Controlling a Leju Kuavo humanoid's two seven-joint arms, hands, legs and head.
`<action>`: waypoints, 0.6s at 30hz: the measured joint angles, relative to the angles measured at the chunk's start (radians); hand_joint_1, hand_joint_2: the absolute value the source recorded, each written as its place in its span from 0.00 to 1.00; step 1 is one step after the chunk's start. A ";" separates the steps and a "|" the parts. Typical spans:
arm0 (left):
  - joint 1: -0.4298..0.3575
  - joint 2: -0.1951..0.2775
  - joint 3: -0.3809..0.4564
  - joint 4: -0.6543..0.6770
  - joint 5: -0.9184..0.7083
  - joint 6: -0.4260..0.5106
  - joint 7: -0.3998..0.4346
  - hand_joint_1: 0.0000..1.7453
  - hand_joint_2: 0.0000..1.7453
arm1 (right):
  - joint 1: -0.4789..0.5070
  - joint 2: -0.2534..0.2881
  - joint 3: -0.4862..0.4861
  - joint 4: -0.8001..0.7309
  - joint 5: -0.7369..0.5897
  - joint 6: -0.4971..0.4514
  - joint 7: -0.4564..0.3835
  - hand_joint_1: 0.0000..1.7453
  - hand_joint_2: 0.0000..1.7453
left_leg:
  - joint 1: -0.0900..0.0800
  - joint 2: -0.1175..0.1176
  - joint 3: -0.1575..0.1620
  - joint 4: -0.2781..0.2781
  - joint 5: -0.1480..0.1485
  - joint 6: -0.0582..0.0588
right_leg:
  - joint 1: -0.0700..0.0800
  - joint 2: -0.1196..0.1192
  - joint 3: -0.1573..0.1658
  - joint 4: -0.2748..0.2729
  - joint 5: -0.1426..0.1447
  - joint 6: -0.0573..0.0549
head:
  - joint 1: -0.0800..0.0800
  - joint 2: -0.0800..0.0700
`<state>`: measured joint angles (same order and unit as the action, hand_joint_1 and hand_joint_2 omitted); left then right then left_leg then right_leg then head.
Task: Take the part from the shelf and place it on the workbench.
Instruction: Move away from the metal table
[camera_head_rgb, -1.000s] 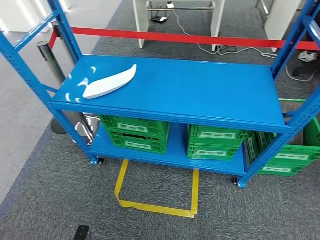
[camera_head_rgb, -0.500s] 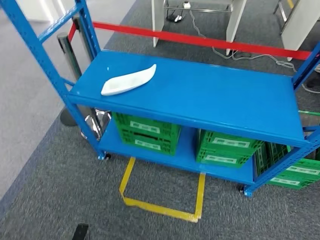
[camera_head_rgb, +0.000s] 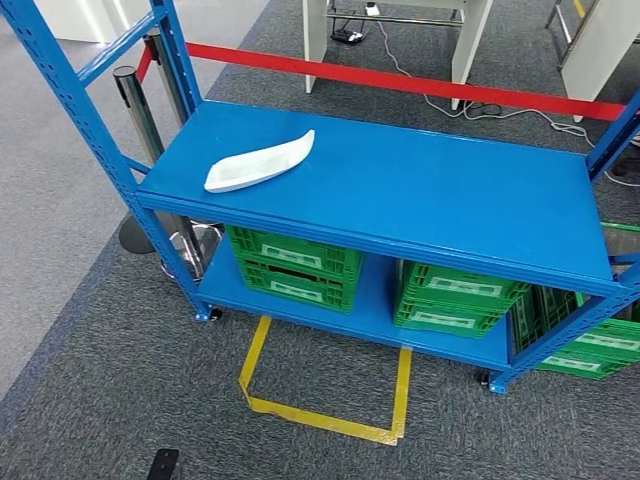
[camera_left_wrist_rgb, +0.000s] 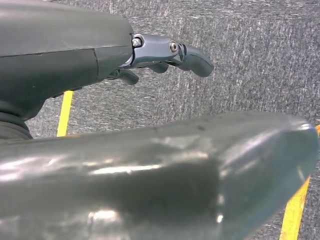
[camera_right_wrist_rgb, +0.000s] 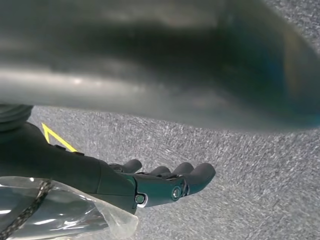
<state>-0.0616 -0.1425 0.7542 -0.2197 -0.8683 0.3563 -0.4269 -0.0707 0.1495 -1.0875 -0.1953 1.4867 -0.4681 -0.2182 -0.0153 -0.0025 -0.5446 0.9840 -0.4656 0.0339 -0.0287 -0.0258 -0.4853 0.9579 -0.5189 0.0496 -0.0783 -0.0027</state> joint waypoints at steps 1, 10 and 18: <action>0.000 0.000 0.000 0.000 0.000 0.000 0.000 0.00 0.00 | -0.001 0.000 0.000 0.000 -0.001 0.001 0.000 0.00 0.00 | 0.002 0.002 0.007 -0.013 0.005 0.004 | 0.001 0.002 -0.002 0.004 -0.004 0.002 | 0.001 0.000; -0.003 -0.005 0.000 0.000 -0.001 -0.001 0.000 0.00 0.00 | 0.005 -0.007 -0.002 -0.001 0.000 0.010 0.001 0.00 0.00 | 0.019 0.020 0.031 -0.021 -0.007 -0.007 | -0.005 0.011 -0.129 0.175 -0.016 0.012 | 0.010 0.000; -0.002 0.001 0.000 0.000 -0.001 0.000 -0.001 0.00 0.00 | 0.005 -0.005 -0.002 0.000 0.010 0.009 0.002 0.00 0.00 | 0.015 0.022 0.027 0.013 -0.030 -0.013 | -0.003 0.010 -0.072 0.065 0.016 -0.016 | 0.007 0.000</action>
<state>-0.0638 -0.1411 0.7546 -0.2197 -0.8695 0.3559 -0.4283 -0.0661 0.1450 -1.0895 -0.1953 1.4964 -0.4587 -0.2167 -0.0005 0.0199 -0.5177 0.9975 -0.4953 0.0208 -0.0316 -0.0160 -0.5574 1.0228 -0.5033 0.0334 -0.0714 -0.0029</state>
